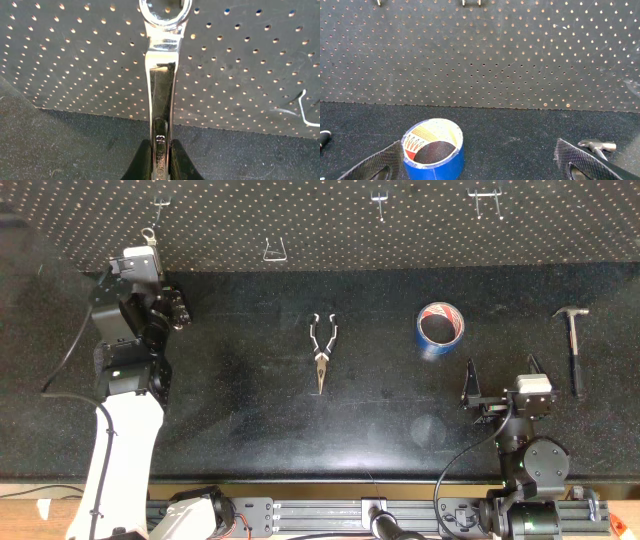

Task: Place Tools Onto Pegboard

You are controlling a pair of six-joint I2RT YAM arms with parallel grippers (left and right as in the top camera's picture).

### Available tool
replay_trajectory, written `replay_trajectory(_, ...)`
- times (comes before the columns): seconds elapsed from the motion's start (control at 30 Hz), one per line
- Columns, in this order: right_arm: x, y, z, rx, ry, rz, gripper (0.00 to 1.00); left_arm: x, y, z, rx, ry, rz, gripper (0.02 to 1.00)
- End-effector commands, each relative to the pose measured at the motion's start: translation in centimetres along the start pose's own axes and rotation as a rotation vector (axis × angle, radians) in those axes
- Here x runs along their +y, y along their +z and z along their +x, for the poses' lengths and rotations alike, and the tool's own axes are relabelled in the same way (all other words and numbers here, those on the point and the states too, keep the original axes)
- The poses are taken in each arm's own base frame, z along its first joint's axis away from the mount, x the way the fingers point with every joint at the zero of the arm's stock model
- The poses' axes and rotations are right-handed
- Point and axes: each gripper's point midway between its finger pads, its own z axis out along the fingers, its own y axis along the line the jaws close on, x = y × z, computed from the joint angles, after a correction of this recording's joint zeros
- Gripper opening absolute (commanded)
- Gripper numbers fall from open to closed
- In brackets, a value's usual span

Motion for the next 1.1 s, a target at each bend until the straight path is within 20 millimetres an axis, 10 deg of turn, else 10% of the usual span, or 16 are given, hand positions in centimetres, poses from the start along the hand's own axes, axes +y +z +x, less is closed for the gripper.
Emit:
replay_trajectory(0.03, 0.0, 0.0, 0.1, 0.001, -0.011, 0.0, 0.985, -0.4, -0.5, -1.9, -0.051, 0.04, 0.019, 0.025)
replay_trajectory(1.1, 0.0, 0.0, 0.1, 0.001, -0.011, 0.0, 0.985, -0.3, 1.3, -2.1, -0.06, 0.08, 0.013, 0.025)
